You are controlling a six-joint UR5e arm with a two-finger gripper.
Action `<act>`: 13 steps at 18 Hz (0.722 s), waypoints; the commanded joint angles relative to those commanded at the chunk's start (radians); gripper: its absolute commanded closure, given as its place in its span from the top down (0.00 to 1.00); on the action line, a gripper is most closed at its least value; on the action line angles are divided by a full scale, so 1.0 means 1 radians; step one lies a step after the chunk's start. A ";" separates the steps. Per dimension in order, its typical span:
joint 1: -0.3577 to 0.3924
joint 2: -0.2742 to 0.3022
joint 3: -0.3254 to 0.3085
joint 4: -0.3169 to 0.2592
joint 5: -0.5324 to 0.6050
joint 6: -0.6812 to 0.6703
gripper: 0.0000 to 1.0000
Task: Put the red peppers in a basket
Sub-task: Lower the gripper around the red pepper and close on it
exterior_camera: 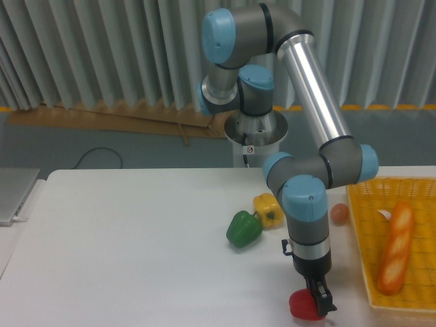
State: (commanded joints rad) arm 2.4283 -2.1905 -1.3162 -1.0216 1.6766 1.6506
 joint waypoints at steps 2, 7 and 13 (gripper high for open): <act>0.002 0.001 0.000 0.000 -0.002 0.000 0.52; 0.015 0.049 -0.028 -0.005 -0.003 0.008 0.52; 0.038 0.098 -0.055 -0.009 -0.001 0.003 0.49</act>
State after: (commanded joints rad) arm 2.4666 -2.0924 -1.3713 -1.0308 1.6752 1.6536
